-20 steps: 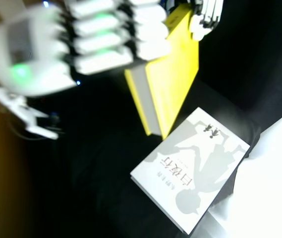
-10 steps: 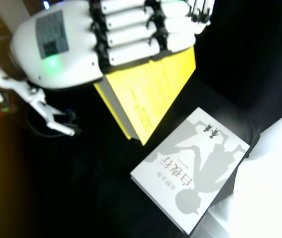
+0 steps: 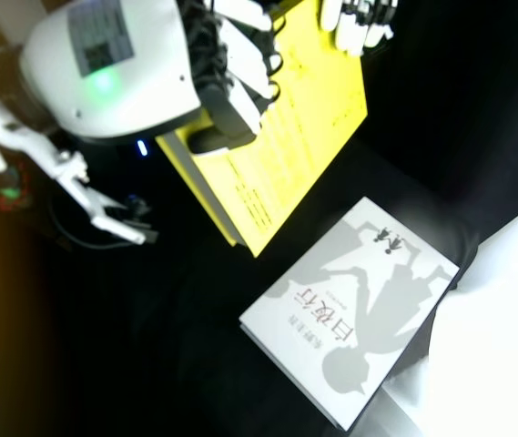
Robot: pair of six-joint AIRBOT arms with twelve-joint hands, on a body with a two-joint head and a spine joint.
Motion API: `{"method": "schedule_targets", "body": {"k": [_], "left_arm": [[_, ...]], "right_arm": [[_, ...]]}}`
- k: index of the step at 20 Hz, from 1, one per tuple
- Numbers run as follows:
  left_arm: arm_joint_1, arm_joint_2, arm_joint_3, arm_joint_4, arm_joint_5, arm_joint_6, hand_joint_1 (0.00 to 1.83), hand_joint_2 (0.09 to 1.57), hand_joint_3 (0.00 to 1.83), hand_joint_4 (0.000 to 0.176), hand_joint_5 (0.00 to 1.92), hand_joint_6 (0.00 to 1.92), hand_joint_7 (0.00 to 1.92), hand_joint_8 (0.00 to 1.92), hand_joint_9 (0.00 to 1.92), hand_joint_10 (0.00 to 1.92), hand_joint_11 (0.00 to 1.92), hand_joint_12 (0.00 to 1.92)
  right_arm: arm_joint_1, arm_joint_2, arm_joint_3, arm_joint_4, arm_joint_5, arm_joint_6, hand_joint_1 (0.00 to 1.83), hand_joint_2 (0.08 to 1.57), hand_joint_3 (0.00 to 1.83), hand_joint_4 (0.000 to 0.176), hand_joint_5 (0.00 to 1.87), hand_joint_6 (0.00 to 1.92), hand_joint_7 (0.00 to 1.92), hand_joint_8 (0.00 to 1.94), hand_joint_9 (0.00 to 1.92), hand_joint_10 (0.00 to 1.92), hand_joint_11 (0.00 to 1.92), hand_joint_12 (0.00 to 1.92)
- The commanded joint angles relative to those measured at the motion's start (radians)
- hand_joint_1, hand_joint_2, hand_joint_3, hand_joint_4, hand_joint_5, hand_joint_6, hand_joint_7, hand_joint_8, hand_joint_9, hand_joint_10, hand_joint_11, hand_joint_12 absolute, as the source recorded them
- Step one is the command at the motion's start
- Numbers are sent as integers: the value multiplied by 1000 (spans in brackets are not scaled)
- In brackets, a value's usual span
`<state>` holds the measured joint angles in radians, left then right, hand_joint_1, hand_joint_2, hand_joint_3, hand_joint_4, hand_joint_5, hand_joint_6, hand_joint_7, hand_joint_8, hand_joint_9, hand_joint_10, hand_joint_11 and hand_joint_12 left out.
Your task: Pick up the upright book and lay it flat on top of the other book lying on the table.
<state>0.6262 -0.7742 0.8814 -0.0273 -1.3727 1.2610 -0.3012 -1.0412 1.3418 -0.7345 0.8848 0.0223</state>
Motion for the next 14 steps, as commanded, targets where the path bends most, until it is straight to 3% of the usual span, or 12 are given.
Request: {"method": "schedule_targets", "body": {"k": [1, 2, 3, 4, 5, 6, 7, 8, 11, 14], "left_arm": [[-23, 8, -7, 8, -169, 16, 1084, 1224, 2, 0, 784, 1274, 1333, 6, 1360, 125, 1079, 1080], [-22, 10, -7, 8, -166, 16, 1092, 1221, 0, 0, 795, 1256, 1335, 6, 1362, 119, 1078, 1081], [-21, 10, -8, 5, -165, 18, 1071, 1231, 3, 0, 775, 1287, 1338, 7, 1366, 114, 1081, 1081], [-13, 15, -10, -8, -165, 27, 746, 1106, 7, 104, 194, 604, 465, 1, 521, 22, 215, 1125], [-5, 19, -13, -20, -166, 33, 667, 1040, 0, 146, 38, 188, 155, 11, 206, 13, 42, 1118], [6, 24, -19, -34, -165, 46, 746, 949, 0, 170, 7, 37, 30, 1, 40, 2, 8, 639], [18, 30, -25, -45, -165, 55, 718, 927, 0, 175, 1, 7, 5, 0, 7, 0, 1, 127], [27, 35, -29, -51, -164, 57, 635, 890, 0, 176, 0, 1, 0, 0, 1, 0, 0, 25], [72, 45, -38, -82, -171, 58, 840, 943, 9, 176, 0, 0, 0, 0, 0, 0, 0, 0], [145, 51, -52, -111, -197, 58, 692, 906, 0, 176, 0, 0, 0, 0, 0, 0, 0, 0]], "right_arm": [[21, -8, 1, 96, 37, 19, 1074, 1277, 1, 0, 692, 1411, 1302, 1867, 1492, 1921, 1546, 1921], [26, -8, 1, 97, 37, 19, 1093, 1251, 0, 0, 741, 1345, 1337, 1926, 1528, 1921, 1577, 1921], [31, -7, 0, 97, 38, 19, 1091, 1254, 0, 0, 733, 1357, 1145, 1846, 1328, 1921, 1400, 1921], [38, -7, 0, 98, 38, 18, 1161, 1269, 2, 0, 686, 1409, 804, 1571, 1131, 1848, 1210, 1921], [42, -7, 0, 98, 38, 18, 1171, 1281, 4, 0, 660, 1440, 724, 1531, 1082, 1827, 1159, 1921], [46, -5, 0, 98, 38, 18, 1091, 1279, 1, 0, 684, 1426, 1080, 1775, 1310, 1902, 1381, 1921], [51, -3, 1, 98, 38, 16, 1073, 1279, 1, 0, 688, 1424, 1240, 1908, 1454, 1917, 1525, 1921], [56, 1, 0, 99, 38, 15, 1074, 1272, 0, 0, 704, 1406, 1354, 1934, 1569, 1920, 1638, 1921], [68, 15, 0, 106, 37, 13, 1084, 1257, 0, 0, 731, 1374, 1569, 1941, 1771, 1921, 1813, 1921], [75, 27, 0, 149, 37, -38, 1079, 1260, 0, 0, 725, 1389, 1460, 1941, 1675, 1921, 1741, 1921]]}}
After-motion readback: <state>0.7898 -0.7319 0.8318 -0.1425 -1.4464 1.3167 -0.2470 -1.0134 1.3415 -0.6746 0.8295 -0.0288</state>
